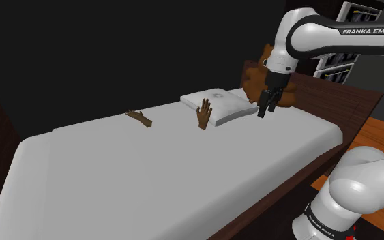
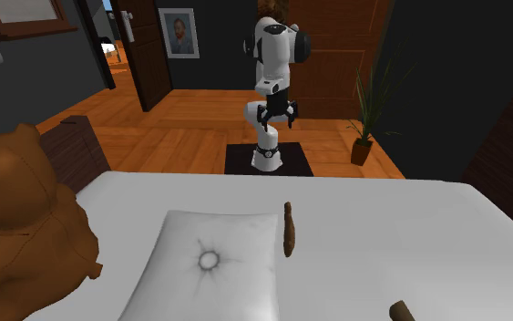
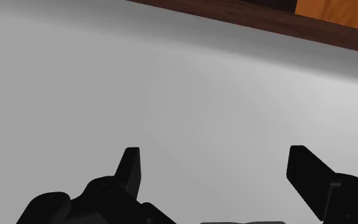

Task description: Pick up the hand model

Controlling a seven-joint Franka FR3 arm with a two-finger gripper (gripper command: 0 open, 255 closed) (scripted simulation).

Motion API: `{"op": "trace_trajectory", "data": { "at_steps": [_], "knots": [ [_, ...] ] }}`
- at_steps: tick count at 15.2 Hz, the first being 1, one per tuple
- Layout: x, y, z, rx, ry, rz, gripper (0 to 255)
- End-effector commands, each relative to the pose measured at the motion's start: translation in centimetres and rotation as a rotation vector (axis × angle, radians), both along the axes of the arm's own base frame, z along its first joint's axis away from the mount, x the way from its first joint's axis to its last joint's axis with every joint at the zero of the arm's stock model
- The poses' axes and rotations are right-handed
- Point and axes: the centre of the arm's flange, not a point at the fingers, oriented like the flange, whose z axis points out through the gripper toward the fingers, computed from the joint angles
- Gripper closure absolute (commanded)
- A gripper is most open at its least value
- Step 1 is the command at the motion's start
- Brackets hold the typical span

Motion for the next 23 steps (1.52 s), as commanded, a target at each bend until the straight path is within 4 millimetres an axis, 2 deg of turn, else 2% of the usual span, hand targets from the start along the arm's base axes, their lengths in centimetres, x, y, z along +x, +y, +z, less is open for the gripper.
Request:
{"op": "trace_trajectory", "data": {
  "at_steps": [1, 23],
  "knots": [
    [0.0, 0.0, 0.0, 0.0, 0.0, 0.0, 0],
    [28.3, -0.9, -6.3, 0.008, 0.0, -0.05, 0]
  ]
}}
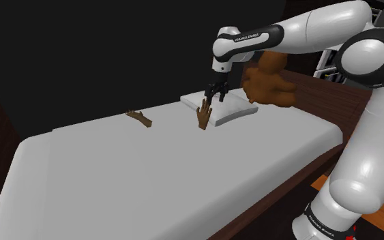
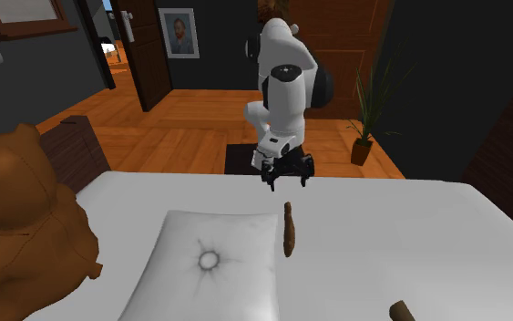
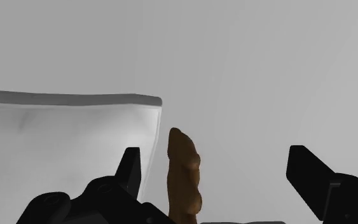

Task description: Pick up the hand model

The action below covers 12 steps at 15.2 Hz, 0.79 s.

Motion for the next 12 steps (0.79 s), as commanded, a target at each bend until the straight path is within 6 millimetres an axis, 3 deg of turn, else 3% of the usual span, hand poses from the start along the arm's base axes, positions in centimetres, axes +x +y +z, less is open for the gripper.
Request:
{"op": "trace_trajectory", "data": {
  "at_steps": [1, 3, 12],
  "knots": [
    [2.6, -0.3, -0.7, 0.001, 0.0, -0.004, 0],
    [5.0, -0.5, -1.2, 0.001, 0.0, -0.009, 0],
    [5.0, -0.5, -5.2, 0.001, 0.0, -0.009, 0]
  ]
}}
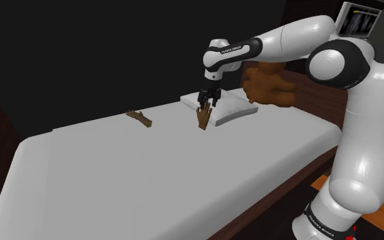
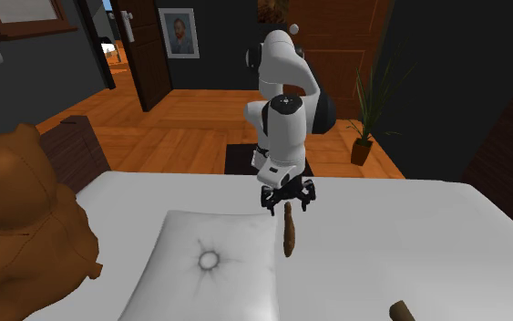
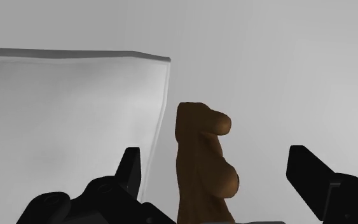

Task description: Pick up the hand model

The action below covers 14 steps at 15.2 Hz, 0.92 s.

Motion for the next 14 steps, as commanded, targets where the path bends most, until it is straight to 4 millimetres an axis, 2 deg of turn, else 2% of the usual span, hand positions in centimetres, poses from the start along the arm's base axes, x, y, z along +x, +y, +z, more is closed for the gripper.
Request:
{"op": "trace_trajectory", "data": {
  "at_steps": [1, 10, 14],
  "knots": [
    [0.0, 0.0, -0.1, 0.0, -0.001, 0.0, 255],
    [0.0, 0.0, -0.2, 0.0, -0.001, 0.0, 255],
    [0.0, 0.0, 1.9, 0.0, -0.001, 0.0, 255]
  ]
}}
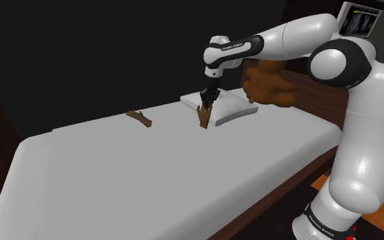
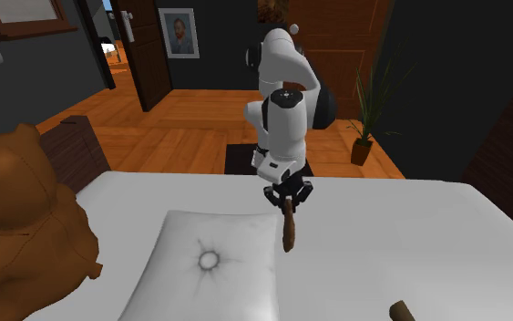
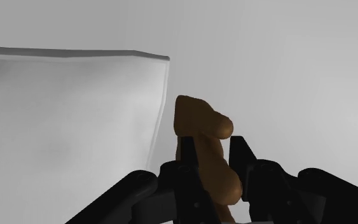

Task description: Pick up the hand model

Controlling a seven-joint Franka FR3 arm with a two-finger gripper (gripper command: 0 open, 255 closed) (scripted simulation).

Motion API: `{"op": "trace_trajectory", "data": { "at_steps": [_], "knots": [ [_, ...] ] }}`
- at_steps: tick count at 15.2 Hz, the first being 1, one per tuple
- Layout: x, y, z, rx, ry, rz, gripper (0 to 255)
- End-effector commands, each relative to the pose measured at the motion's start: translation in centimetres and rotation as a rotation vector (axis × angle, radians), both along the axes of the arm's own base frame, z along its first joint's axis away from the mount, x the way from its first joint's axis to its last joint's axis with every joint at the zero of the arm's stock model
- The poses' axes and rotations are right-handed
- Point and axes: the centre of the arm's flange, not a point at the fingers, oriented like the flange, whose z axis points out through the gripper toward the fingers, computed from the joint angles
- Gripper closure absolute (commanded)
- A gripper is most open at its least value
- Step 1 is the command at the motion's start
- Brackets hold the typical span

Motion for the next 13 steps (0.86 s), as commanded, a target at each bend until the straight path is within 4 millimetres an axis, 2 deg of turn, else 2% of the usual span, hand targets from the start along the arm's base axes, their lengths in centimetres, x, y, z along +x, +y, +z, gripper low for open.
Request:
{"op": "trace_trajectory", "data": {
  "at_steps": [1, 11, 13],
  "knots": [
    [0.0, 0.0, 1.1, 0.0, 0.0, 0.0, 255],
    [0.0, 0.0, 6.4, 0.0, 0.0, 0.0, 255],
    [0.0, 0.0, 6.5, 0.0, 0.0, 0.0, 255]
  ]
}}
